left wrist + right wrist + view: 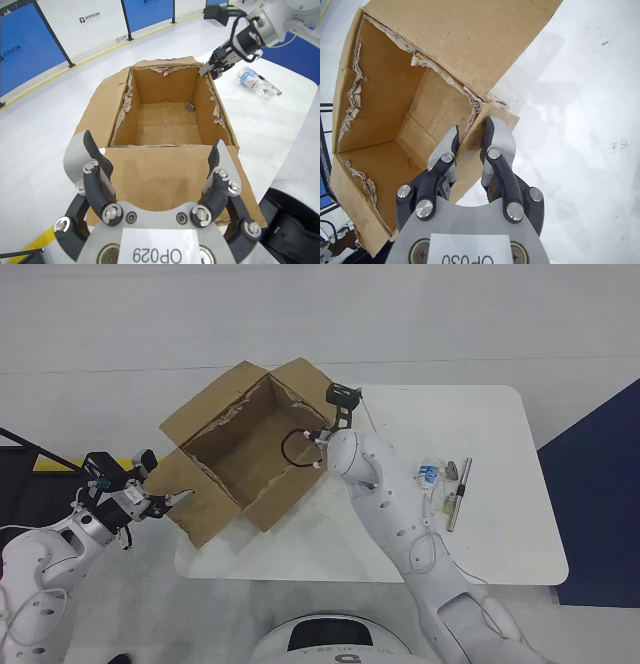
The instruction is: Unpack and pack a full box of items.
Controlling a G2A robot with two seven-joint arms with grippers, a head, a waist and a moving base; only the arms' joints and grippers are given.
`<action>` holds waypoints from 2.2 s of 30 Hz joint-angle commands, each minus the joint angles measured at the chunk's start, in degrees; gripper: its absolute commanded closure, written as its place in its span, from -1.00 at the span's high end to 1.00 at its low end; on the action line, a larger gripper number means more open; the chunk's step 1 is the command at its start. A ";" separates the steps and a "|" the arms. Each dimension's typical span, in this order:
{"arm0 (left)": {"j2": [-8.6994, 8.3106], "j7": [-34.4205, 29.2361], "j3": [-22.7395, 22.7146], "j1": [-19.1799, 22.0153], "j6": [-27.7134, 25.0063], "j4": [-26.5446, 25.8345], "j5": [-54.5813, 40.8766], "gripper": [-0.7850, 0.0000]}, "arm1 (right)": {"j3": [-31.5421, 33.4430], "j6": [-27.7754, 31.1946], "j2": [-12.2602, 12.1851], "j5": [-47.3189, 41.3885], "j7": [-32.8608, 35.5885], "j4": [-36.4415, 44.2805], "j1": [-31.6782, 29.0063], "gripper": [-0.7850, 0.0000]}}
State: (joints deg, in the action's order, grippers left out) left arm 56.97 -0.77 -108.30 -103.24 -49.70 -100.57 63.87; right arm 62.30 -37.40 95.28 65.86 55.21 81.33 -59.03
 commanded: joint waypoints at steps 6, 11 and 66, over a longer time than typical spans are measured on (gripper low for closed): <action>0.00 0.00 0.00 0.00 0.00 0.00 0.00 1.00 | 1.92 1.29 -0.56 0.71 2.70 2.31 0.09 -1.00; 0.00 0.00 0.00 0.00 0.00 0.00 0.00 1.00 | 1.59 0.84 -0.69 2.94 5.36 1.63 1.49 -1.00; -1.13 -29.13 16.91 15.98 -6.16 15.43 -32.37 1.00 | 17.35 17.85 -5.17 -12.24 -13.04 36.56 -33.40 1.00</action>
State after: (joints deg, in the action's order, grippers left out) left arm 55.93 -29.06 -91.80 -87.50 -55.71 -85.49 32.53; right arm 79.47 -19.87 90.18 54.09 42.63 117.35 -91.83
